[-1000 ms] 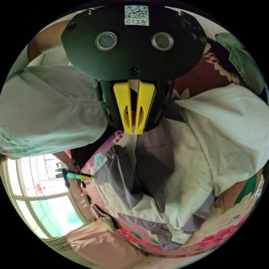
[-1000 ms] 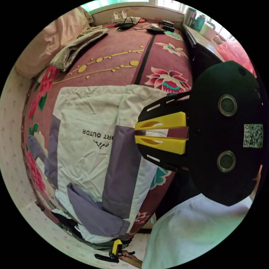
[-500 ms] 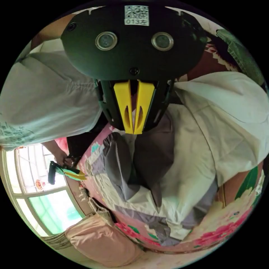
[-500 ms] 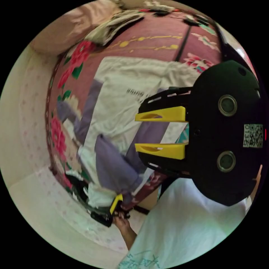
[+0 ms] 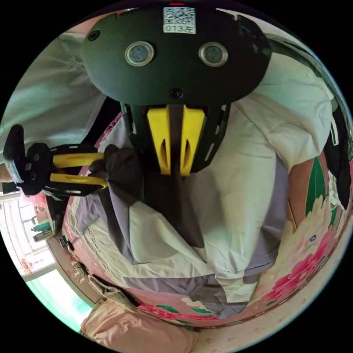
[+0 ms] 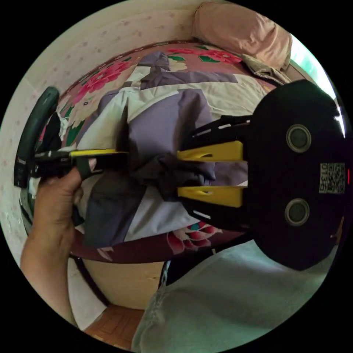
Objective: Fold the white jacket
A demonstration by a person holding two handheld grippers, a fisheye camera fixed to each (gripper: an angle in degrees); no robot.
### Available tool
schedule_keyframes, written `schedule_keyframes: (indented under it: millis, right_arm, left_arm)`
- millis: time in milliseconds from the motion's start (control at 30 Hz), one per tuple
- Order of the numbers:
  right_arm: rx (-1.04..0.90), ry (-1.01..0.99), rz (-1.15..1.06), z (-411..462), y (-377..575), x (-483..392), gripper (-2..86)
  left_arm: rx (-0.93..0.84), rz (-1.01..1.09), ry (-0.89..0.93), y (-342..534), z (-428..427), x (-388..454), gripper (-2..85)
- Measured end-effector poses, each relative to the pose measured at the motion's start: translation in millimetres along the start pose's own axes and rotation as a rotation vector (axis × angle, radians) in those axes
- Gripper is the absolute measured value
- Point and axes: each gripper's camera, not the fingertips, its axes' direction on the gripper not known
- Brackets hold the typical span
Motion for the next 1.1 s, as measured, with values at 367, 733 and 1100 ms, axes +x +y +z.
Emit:
schedule_keyframes:
  millis: [367, 733, 1100]
  right_arm:
    - [0.205, 0.103, 0.376, -144, 135, 171, 3.4]
    - [-0.172, 0.689, -0.260, -120, 289, 27, 3.8]
    - [-0.562, 0.363, 0.391, -31, 501, 5, 2.2]
  left_arm:
    - [0.059, 0.099, -0.067, 4, -68, 60, -0.2]
    - [-0.013, 0.764, -0.656, 36, -91, 257, 0.5]
    - [-0.152, 0.701, -0.728, 82, -111, 289, 2.8]
